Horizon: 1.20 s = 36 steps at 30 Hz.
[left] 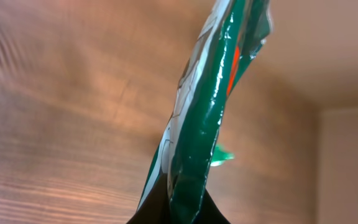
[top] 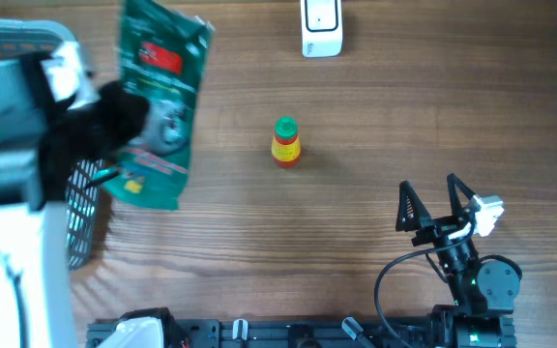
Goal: Scan the item barcode
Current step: 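Carry the glove pack out and lay it beside the bottle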
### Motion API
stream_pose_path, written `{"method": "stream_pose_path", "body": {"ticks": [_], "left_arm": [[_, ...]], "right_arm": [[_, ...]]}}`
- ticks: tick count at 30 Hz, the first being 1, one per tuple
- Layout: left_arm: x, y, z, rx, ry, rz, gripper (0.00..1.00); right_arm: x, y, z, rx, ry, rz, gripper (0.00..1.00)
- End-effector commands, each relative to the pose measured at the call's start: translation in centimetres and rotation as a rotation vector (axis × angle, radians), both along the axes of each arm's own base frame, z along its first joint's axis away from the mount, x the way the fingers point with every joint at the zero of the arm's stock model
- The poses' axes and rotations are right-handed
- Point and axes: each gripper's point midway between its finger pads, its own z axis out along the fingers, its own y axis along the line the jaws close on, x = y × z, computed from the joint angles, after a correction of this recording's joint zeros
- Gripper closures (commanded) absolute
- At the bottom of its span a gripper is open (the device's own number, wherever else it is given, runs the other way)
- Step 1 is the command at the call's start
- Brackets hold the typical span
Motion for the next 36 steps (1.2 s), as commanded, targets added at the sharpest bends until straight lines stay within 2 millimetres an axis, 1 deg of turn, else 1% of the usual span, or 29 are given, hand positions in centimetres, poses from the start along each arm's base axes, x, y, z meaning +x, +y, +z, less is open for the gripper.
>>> {"method": "stream_pose_path", "body": {"ticks": [1,2,3,4,6,7,9,11,13,16,19,22,24,27,30,31,32,33,34,35,36], "left_arm": [[1.0,-2.1,-7.6,0.03,0.182,-0.009,0.96],[1.3,-2.4,-9.4,0.039,0.22,0.004,0.96],[1.5,-2.6,-11.8,0.059,0.271,0.031,0.96],[1.7,-2.8,-13.5,0.075,0.302,0.049,0.96],[2.1,-3.4,-15.5,0.084,0.333,0.066,0.96],[2.5,-4.1,-16.4,0.07,0.343,0.077,0.96],[3.2,-5.3,-17.3,0.048,0.341,0.088,0.96],[3.8,-6.7,-17.7,0.028,0.333,0.093,0.96],[4.4,-7.6,-18.2,0.03,0.327,0.126,0.96],[4.4,-7.7,-18.6,0.072,0.323,0.171,0.96],[4.0,-7.8,-19.0,0.128,0.318,0.171,0.96],[2.9,-7.4,-20.4,0.192,0.338,0.178,0.96],[2.0,-7.2,-21.6,0.205,0.367,0.175,0.96],[0.9,-6.9,-22.9,0.199,0.408,0.209,0.96],[0.5,-6.7,-23.3,0.2,0.425,0.22,0.96],[0.4,-6.8,-23.3,0.197,0.426,0.218,0.94],[0.4,-6.9,-23.3,0.191,0.429,0.214,0.85],[0.3,-7.0,-23.3,0.188,0.432,0.212,0.62],[0.3,-7.0,-23.3,0.187,0.435,0.21,0.27],[0.3,-7.0,-23.3,0.187,0.434,0.21,0.0],[0.3,-7.0,-23.3,0.186,0.434,0.21,0.0]], "right_arm": [[0.0,-0.1,0.2,0.006,-0.008,-0.009,0.0],[0.0,-0.1,0.2,0.006,-0.008,-0.009,0.0],[0.0,-0.1,0.2,0.006,-0.008,-0.009,0.0],[0.0,-0.1,0.2,0.006,-0.008,-0.009,0.0],[0.0,-0.1,0.2,0.006,-0.008,-0.009,0.0],[0.0,-0.1,0.2,0.006,-0.008,-0.009,0.0],[0.0,-0.1,0.2,0.006,-0.008,-0.009,0.0],[0.0,-0.1,0.2,0.006,-0.008,-0.009,0.0],[0.0,-0.1,0.2,0.006,-0.008,-0.009,0.0],[0.0,-0.1,0.2,0.006,-0.008,-0.009,0.0],[0.0,-0.1,0.2,0.006,-0.008,-0.009,0.0],[0.0,-0.1,0.2,0.006,-0.008,-0.009,0.0],[0.0,-0.1,0.2,0.006,-0.008,-0.009,0.0],[0.0,-0.1,0.2,0.006,-0.008,-0.009,0.0],[0.0,-0.1,0.2,0.006,-0.008,-0.009,0.0],[0.0,-0.1,0.2,0.006,-0.008,-0.009,0.0],[0.0,-0.1,0.2,0.006,-0.008,-0.009,0.0],[0.0,-0.1,0.2,0.006,-0.008,-0.009,0.0],[0.0,-0.1,0.2,0.006,-0.008,-0.009,0.0],[0.0,-0.1,0.2,0.006,-0.008,-0.009,0.0],[0.0,-0.1,0.2,0.006,-0.008,-0.009,0.0]]}}
